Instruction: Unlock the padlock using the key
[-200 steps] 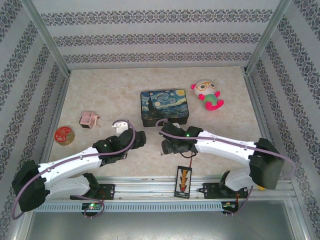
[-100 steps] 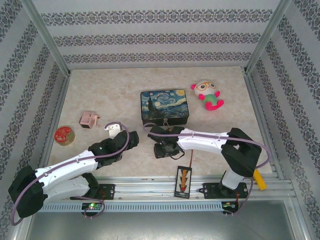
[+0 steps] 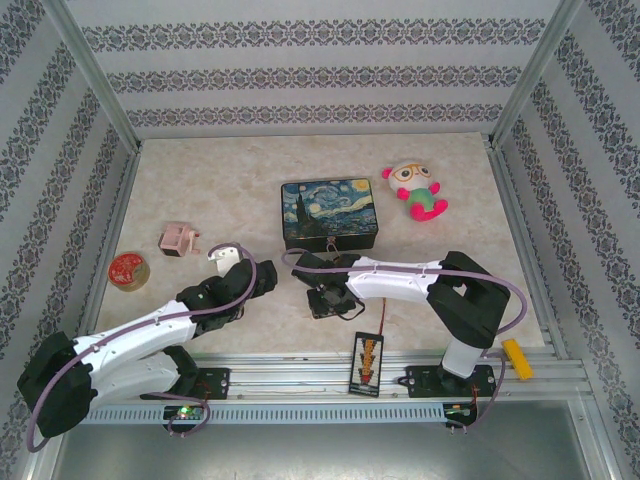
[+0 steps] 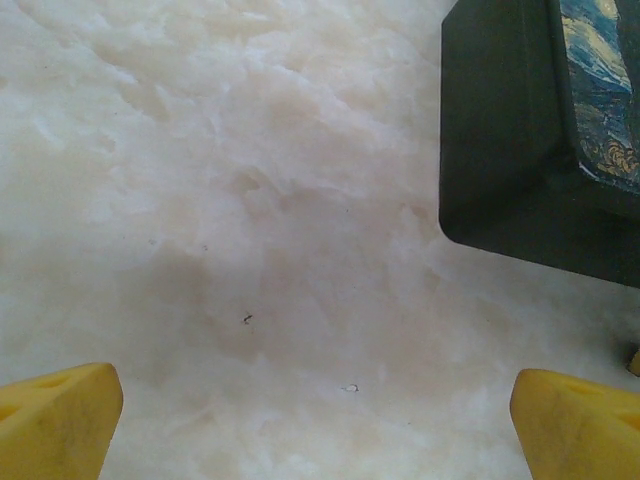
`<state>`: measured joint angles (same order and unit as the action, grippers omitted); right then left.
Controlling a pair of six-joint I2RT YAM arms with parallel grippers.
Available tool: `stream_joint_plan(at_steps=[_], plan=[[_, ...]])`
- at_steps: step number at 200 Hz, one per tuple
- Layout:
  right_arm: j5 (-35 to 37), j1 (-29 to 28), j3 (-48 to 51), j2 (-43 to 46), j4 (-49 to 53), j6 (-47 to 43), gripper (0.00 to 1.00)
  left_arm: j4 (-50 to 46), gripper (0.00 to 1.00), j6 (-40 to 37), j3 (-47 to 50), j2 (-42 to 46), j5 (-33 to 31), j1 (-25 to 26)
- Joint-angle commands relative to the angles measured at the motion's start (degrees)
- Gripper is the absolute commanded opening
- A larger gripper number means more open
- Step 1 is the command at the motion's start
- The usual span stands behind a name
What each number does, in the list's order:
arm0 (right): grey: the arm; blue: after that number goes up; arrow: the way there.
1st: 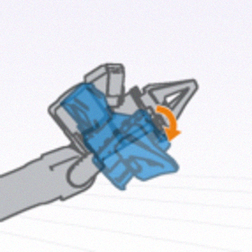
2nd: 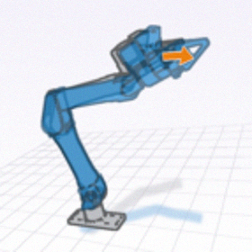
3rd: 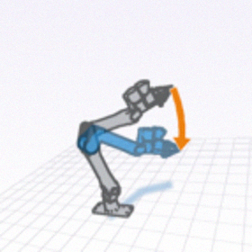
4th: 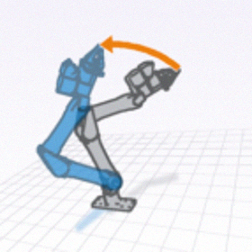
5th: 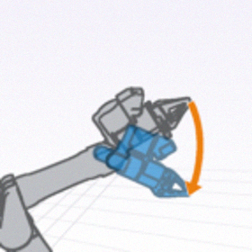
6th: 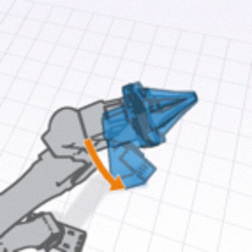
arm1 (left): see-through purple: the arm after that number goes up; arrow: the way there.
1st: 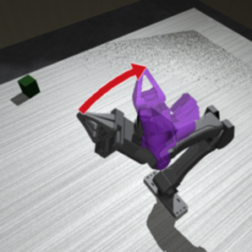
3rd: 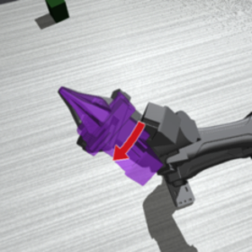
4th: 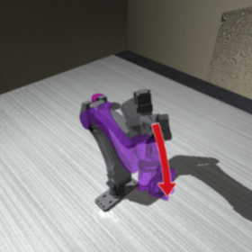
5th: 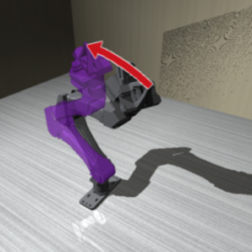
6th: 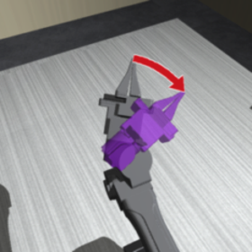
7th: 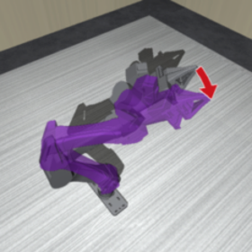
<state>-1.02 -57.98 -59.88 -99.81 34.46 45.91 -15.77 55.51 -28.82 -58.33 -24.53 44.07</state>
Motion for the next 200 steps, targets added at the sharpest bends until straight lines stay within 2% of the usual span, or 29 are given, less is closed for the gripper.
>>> stream_joint_plan(at_steps=[1,64,107,134,200], plan=[[-0.01,0.48,1.03,-0.31,-0.61,0.70,0.28,1.96,0.99,-1.45,0.25,-0.47,0.86,-1.01],[-0.83,2.12,3.49,0.01,-2.68,0.57,0.20,2.41,0.99,-1.72,-0.16,-1.45,2.03,-1.45],[-0.30,2.82,4.59,1.51,-3.42,-0.18,0.08,2.32,0.99,-2.02,-0.36,-1.50,2.47,-1.56],[-0.56,3.80,5.10,3.74,-4.04,-3.61,0.00,2.58,0.99,-3.25,-0.40,-1.08,2.95,-1.69],[-1.30,6.15,7.64,11.20,-9.73,-8.44,0.00,7.99,0.99,-12.89,0.50,3.79,9.06,-3.18]])
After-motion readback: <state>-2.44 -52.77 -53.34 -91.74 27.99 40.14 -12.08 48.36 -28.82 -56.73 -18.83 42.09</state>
